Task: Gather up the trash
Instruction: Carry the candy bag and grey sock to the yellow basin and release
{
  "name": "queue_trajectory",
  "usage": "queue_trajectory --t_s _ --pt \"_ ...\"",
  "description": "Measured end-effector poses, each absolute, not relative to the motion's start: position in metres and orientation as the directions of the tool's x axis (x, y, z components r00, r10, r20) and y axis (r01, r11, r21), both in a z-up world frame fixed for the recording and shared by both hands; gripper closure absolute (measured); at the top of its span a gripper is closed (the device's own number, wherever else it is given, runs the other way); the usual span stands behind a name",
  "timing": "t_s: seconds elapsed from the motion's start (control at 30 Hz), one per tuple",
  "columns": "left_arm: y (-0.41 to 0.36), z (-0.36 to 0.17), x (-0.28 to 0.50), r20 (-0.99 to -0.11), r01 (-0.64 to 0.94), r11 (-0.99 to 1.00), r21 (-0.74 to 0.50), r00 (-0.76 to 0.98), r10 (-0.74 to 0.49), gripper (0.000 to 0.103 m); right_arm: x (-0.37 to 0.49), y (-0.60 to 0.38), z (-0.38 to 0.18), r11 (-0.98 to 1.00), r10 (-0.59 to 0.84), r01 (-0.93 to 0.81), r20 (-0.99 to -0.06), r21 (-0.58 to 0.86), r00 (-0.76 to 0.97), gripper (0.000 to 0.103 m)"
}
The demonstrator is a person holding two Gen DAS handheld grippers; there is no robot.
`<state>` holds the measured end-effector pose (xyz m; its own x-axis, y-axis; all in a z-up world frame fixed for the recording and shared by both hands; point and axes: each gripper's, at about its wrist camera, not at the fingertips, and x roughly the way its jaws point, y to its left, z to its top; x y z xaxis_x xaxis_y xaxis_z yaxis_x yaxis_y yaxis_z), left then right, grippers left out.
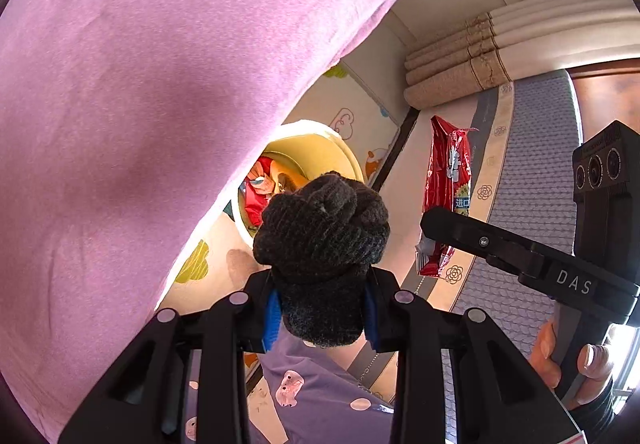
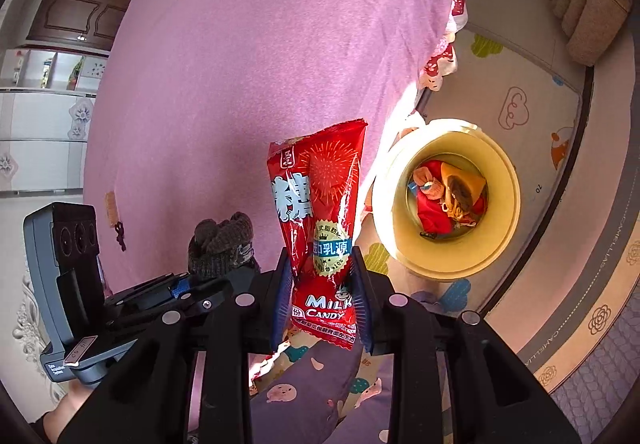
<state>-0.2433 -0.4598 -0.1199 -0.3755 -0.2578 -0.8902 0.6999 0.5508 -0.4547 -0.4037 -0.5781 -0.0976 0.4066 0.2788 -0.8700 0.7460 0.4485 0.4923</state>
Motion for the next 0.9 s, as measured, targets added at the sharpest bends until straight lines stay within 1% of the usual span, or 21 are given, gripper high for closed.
queue_trajectory --t_s 0.2,0.47,0.73,0.83,0.87,0.9 --pt "-0.499 -0.138 -0.277 -0.897 0.75 0.494 -0.44 -0.395 -0.198 0.07 -0.439 -0.602 -0.118 0.378 0.271 0.788 -0.872 0.487 0.408 0.075" --pt "-0.522 -0.154 -0.302 -0.901 0.771 0.473 -0.426 -0.409 -0.144 0.07 -0.459 -0.622 -0.134 0.338 0.273 0.805 -0.869 0.488 0.412 0.074" --pt "-0.53 -0.156 -0.304 -0.885 0.759 0.464 -0.457 -0.438 -0.155 0.07 -0.468 -0.628 -0.135 0.323 0.271 0.81 -0.868 0.49 0.417 0.074" --pt "-0.531 -0.157 -0.302 -0.882 0.754 0.466 -0.462 -0.447 -0.151 0.065 -0.47 -0.631 -0.134 0.317 0.265 0.816 -0.871 0.484 0.414 0.073" --pt "-0.532 -0.158 -0.302 -0.881 0.754 0.467 -0.462 -0.449 -0.148 0.059 -0.472 -0.632 -0.134 0.308 0.267 0.82 -0.871 0.482 0.412 0.063" --pt "-0.533 -0.158 -0.302 -0.878 0.75 0.468 -0.467 -0.456 -0.145 0.049 -0.474 -0.633 -0.135 0.295 0.268 0.826 -0.872 0.479 0.41 0.051"
